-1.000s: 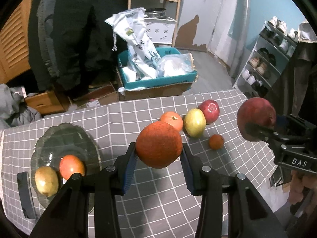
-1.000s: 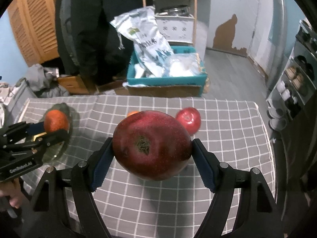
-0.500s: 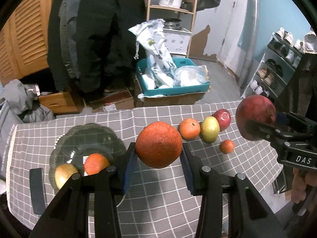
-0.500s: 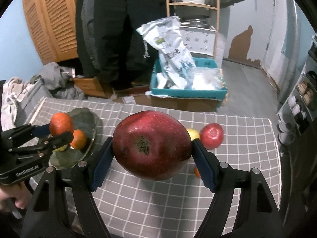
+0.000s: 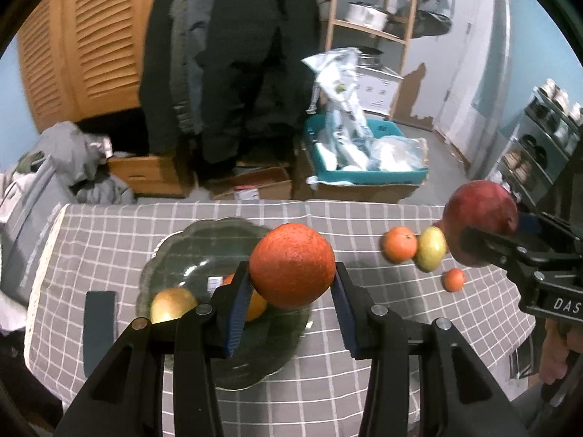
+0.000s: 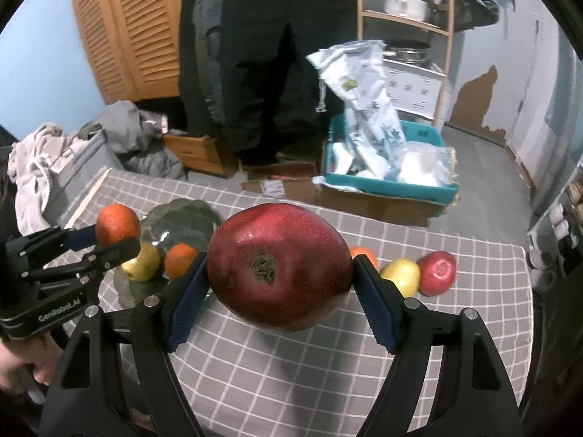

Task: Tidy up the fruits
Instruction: 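Carry the orange with left tool and pomegranate with right tool over the glass bowl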

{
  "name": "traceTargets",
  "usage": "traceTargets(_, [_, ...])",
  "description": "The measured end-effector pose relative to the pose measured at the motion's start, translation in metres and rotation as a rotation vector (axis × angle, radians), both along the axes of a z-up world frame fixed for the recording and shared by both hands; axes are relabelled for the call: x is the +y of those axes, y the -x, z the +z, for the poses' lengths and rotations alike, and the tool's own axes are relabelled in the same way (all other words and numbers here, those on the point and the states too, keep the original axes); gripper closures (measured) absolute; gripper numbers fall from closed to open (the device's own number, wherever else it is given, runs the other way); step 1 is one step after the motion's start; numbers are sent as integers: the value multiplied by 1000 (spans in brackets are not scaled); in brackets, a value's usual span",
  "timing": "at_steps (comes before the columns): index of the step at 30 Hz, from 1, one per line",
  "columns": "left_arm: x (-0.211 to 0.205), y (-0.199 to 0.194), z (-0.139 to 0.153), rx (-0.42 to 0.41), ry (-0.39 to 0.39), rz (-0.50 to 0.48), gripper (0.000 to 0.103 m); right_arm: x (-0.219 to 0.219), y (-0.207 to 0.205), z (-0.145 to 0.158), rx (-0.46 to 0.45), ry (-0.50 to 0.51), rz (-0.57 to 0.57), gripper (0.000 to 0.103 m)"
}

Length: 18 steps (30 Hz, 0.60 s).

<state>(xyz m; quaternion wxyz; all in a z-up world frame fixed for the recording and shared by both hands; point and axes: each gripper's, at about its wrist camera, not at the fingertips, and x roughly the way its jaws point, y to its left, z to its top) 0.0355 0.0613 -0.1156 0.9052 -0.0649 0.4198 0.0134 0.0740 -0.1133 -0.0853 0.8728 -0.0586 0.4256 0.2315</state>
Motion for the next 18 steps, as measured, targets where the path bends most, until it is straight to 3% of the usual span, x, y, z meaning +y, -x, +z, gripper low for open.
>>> traceTargets(9, [37, 10, -13, 28, -11, 81, 59, 52, -1, -13, 34, 7, 78, 25])
traceTargets(18, [71, 17, -44, 107, -5, 148, 59, 99, -3, -43, 104, 20, 145, 25])
